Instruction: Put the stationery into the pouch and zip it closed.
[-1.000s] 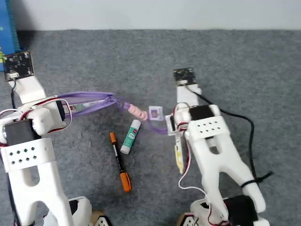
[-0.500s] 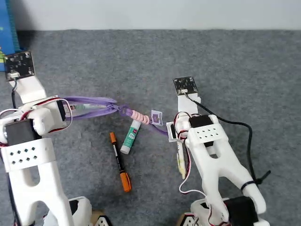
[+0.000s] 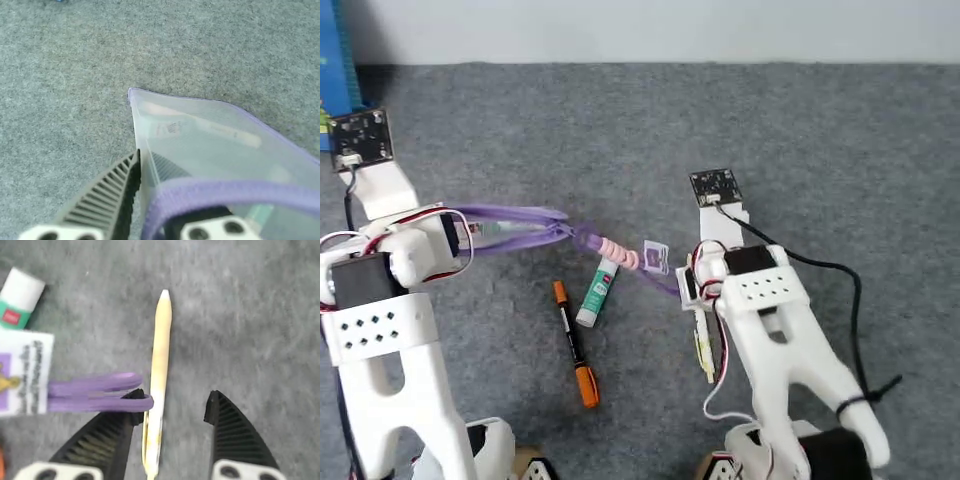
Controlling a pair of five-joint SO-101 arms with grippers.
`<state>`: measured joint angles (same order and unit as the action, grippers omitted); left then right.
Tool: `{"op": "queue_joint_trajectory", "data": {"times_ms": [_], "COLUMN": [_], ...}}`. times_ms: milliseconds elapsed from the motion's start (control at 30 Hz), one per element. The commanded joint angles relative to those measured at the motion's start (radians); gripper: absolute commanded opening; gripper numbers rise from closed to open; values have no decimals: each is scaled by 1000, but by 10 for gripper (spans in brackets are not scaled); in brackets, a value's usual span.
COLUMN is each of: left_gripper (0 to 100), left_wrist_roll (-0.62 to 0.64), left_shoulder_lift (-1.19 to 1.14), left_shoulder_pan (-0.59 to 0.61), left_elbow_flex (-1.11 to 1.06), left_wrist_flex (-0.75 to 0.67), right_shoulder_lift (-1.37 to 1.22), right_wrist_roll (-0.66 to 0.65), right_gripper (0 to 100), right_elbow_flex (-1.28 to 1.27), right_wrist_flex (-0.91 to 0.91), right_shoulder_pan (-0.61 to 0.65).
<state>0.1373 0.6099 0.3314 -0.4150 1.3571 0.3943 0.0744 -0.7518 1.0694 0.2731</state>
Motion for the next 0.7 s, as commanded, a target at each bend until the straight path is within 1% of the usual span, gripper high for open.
{"op": "queue_joint_trajectory", "data": {"times_ms": [0, 100, 233, 500, 567, 667], "left_gripper": [13, 13, 13, 13, 13, 13], "left_wrist_roll": [9, 9, 9, 9, 9, 9], "left_shoulder_lift": [3, 3, 3, 3, 3, 3], "left_shoulder_pan": [2, 2, 2, 2, 2, 3], "left_elbow_flex": [47, 47, 47, 47, 47, 47], "left_wrist_flex": [3, 2, 2, 2, 2, 3], "right_shoulder_lift": [130, 208, 259, 183, 160, 170], "right_wrist_roll": [-2, 5, 60, 66, 66, 71], "right_gripper": [205, 205, 205, 205, 205, 205], "right_elbow_flex": [9, 8, 3, 3, 3, 9], "right_wrist_flex": [65, 85, 85, 22, 38, 90], "right_shoulder_pan": [21, 44, 97, 102, 114, 168]}}
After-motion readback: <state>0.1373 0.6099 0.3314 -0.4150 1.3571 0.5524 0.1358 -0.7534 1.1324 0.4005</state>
